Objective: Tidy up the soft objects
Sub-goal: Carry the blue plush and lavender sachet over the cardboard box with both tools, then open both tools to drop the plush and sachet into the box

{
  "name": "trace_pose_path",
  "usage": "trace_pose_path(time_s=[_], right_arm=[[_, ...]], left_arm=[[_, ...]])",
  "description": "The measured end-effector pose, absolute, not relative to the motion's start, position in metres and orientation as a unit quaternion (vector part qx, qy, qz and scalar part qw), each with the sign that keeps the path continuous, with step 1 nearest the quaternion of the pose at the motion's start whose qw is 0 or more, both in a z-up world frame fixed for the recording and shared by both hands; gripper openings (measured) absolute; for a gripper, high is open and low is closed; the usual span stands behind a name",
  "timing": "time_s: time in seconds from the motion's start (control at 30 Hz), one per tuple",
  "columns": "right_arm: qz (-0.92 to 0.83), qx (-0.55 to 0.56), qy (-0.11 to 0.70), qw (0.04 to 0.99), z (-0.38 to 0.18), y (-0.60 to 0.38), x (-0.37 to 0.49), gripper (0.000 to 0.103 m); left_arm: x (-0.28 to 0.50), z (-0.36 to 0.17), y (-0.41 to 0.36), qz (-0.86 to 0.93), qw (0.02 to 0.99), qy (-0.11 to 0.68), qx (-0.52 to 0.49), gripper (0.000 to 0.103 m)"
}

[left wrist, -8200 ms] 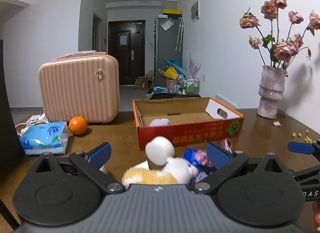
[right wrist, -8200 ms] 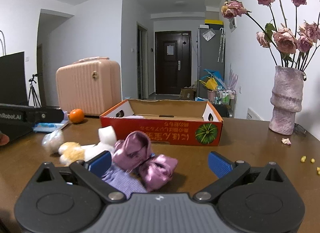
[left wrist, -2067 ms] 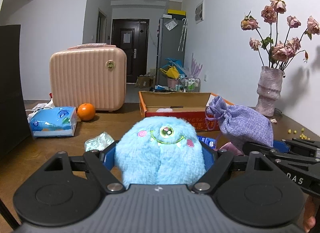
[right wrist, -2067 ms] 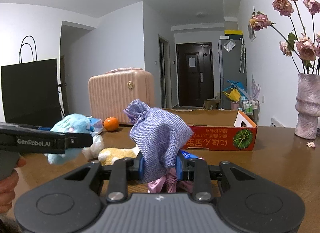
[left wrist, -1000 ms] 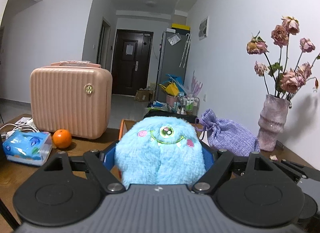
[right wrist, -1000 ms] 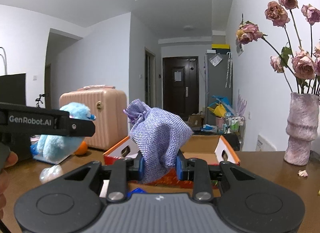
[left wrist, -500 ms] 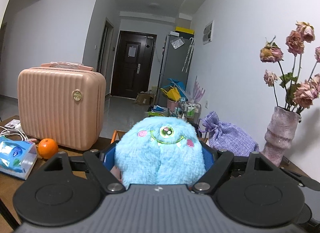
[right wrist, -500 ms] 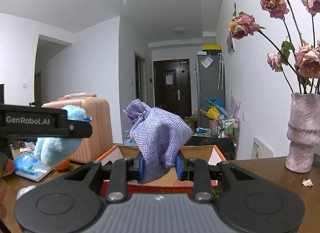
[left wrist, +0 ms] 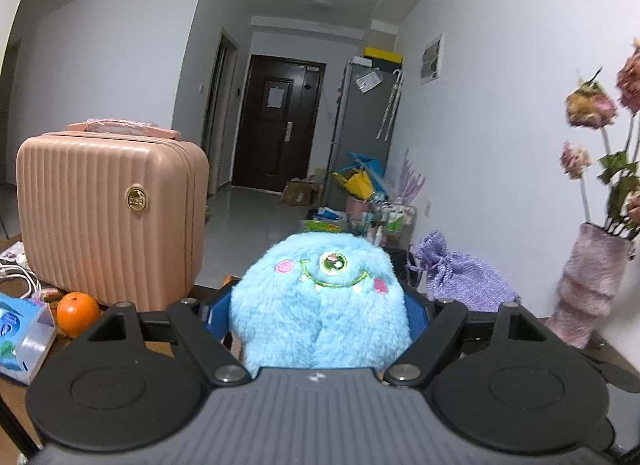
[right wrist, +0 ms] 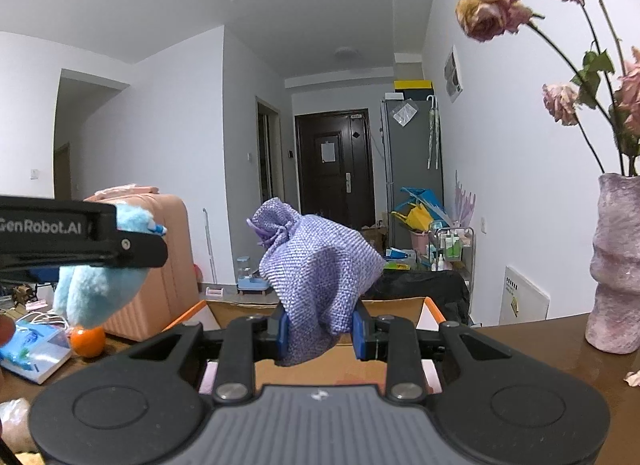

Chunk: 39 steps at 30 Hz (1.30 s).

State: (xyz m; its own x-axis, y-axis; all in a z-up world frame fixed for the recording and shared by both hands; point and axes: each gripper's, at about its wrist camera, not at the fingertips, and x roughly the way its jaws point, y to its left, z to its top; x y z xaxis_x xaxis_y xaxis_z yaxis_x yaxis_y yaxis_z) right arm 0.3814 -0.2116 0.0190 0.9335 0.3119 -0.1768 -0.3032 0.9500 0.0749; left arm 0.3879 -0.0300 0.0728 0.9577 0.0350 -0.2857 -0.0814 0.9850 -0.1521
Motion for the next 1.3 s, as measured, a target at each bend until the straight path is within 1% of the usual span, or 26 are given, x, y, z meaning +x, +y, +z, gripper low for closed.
trace_pose_path(time_s=[0.4,0.73,0.8,0.9,0.93,0.97,1.0,1.07,1.1,1.13,1.17,1.3], right_arm=[[0.152,0.006,0.123,0.981,0.014,-0.195,0.426,0.029],[0.14,-0.006,0.154,0.978,0.005,-0.189,0.454,0.029],[0.133,-0.005,0.158,0.978,0.004,-0.188,0.456,0.031],[0.124,0.002,0.173,0.977,0.002,-0.191,0.462,0.04],[0.121,0.005,0.179,0.976,0.002,-0.192,0.463,0.049],[0.118,0.008,0.182,0.976,0.002,-0.193,0.465,0.06],[0.114,0.012,0.182,0.977,0.002,-0.195,0.465,0.065],[0.104,0.013,0.181,0.978,0.001,-0.199,0.464,0.081],[0.101,0.016,0.181,0.978,0.001,-0.2,0.464,0.085],[0.098,0.02,0.18,0.979,0.002,-0.202,0.463,0.096],[0.095,0.025,0.179,0.979,0.002,-0.204,0.463,0.103],[0.093,0.031,0.181,0.979,0.0,-0.21,0.462,0.103]], left_arm=[[0.436,0.057,-0.031,0.061,0.979,0.183,-0.062,0.081],[0.464,0.039,-0.017,0.08,0.968,0.228,-0.071,0.081],[0.464,0.038,-0.017,0.074,0.968,0.229,-0.07,0.082],[0.46,0.039,-0.015,0.062,0.97,0.22,-0.08,0.085],[0.459,0.039,-0.016,0.064,0.971,0.218,-0.08,0.089],[0.458,0.04,-0.016,0.066,0.97,0.218,-0.079,0.091],[0.457,0.04,-0.016,0.069,0.971,0.218,-0.076,0.094],[0.457,0.04,-0.017,0.076,0.97,0.219,-0.073,0.101],[0.456,0.04,-0.017,0.08,0.969,0.22,-0.074,0.103],[0.456,0.04,-0.017,0.084,0.969,0.221,-0.073,0.103],[0.456,0.04,-0.017,0.087,0.968,0.223,-0.072,0.103],[0.457,0.038,-0.016,0.093,0.966,0.232,-0.068,0.103]])
